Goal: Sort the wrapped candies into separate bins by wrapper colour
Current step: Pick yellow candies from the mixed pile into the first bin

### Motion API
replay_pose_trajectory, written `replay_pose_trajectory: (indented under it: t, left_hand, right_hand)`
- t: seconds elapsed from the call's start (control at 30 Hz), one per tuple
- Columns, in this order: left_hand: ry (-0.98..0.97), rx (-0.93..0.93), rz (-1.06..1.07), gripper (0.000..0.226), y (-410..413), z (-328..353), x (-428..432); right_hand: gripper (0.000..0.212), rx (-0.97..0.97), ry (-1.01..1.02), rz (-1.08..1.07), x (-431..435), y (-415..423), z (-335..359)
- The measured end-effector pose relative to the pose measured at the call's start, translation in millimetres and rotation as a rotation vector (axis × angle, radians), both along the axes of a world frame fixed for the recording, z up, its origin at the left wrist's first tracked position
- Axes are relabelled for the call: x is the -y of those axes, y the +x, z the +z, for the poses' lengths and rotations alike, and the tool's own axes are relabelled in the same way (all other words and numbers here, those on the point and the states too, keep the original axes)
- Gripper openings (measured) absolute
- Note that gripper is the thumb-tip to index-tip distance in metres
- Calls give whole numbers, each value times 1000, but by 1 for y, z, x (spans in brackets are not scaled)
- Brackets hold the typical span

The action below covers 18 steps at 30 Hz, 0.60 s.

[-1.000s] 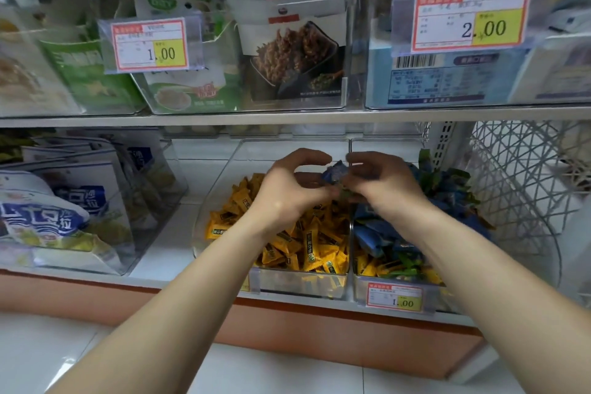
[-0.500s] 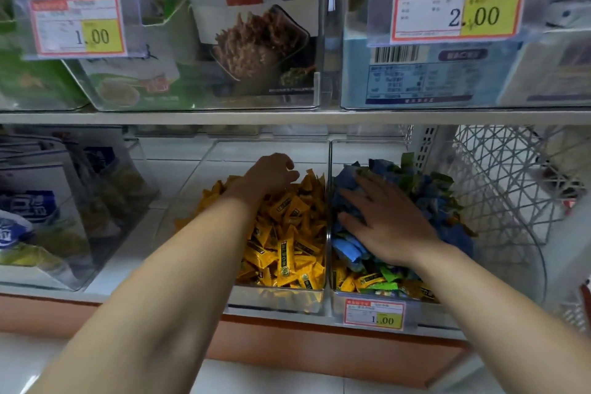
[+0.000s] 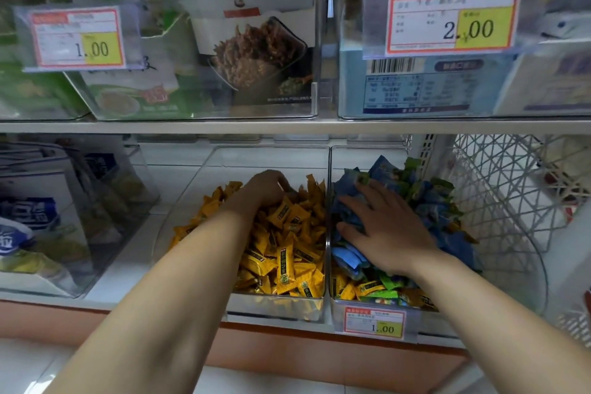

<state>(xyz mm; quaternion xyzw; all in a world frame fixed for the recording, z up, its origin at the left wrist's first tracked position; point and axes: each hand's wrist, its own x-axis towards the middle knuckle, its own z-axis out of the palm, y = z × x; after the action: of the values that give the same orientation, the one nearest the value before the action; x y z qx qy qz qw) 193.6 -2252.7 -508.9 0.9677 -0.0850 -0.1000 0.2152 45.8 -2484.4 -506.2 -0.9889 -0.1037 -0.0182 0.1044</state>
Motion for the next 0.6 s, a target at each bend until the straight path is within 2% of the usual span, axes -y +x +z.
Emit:
replay_pose_trajectory:
  t: [0.23,0.33,0.4,0.43,0.53,0.6]
  left_hand:
    - [-559,259,105,23,-47,50,-13]
    - [-658,270,89,22,-87,73,-16]
    - [-757,236,87,26,-116,77,-15]
    - [-803,216,92,30,-129,78,-14]
    - [-918,178,101,31,-164,78,-6]
    - [-989,191,47,28,-181,76,-1]
  right_hand:
    - [65,3,-23,-9,-4,-5,16]
    - [60,173,65,-36,-14,-14,37]
    - [57,287,262,-28,-26,-24,52]
    - [57,281,422,-21,-33,-31,58]
    - [56,51,928,5,-58,-51,64]
    - [36,-40,1119,25,-69,-60,62]
